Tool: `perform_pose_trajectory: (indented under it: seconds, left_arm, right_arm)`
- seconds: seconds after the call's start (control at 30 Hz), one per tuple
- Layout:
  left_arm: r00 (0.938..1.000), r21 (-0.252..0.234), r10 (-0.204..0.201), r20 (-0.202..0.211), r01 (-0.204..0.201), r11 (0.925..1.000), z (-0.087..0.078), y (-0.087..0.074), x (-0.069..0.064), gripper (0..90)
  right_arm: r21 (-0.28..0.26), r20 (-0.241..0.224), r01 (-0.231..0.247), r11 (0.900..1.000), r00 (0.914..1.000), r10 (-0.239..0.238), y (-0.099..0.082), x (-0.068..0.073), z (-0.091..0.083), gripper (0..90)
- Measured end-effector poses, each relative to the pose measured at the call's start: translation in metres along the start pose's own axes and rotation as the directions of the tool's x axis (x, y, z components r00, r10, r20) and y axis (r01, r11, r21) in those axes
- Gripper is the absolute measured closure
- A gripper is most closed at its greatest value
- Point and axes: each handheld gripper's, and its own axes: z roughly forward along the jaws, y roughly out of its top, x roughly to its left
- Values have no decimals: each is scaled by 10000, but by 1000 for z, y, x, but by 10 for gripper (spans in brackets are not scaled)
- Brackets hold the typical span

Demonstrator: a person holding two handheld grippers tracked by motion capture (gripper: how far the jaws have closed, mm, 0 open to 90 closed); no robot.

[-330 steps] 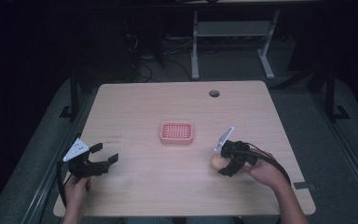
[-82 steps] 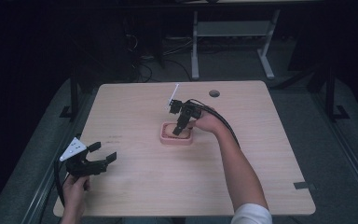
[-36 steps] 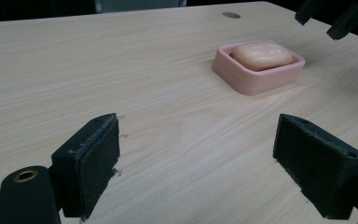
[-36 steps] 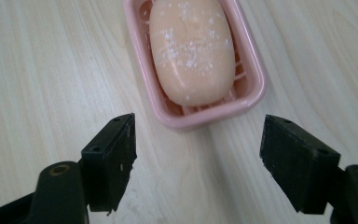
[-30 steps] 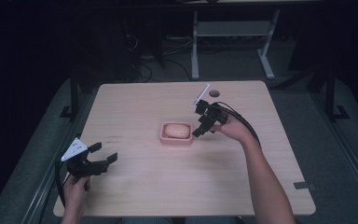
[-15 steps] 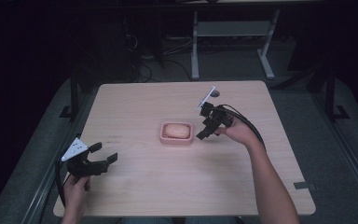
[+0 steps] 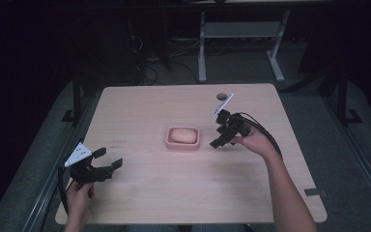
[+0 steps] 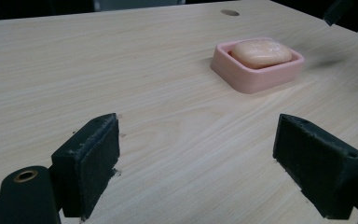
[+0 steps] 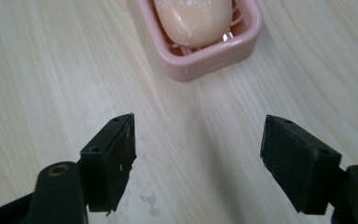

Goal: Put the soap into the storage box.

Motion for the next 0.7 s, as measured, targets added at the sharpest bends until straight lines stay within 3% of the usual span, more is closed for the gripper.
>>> perform_pose_trajectory:
  seconds: [0.4, 0.6, 0.7]
  left_arm:
    - [10000, 31, 31, 12, -31, 10000, 1, 0, 0, 142]
    - [9999, 103, 119, -8, -119, 9999, 1, 0, 0, 143]
    - [9999, 114, 116, -6, -116, 9999, 1, 0, -1, 143]
  right_arm:
    - [26, -66, -312, 9995, 9995, 312, -24, 2, -3, 257]
    - [-257, 16, -322, 9992, 9995, 322, -35, 5, -6, 258]
    - [-92, -2, -396, 9992, 9992, 396, -38, 5, -6, 257]
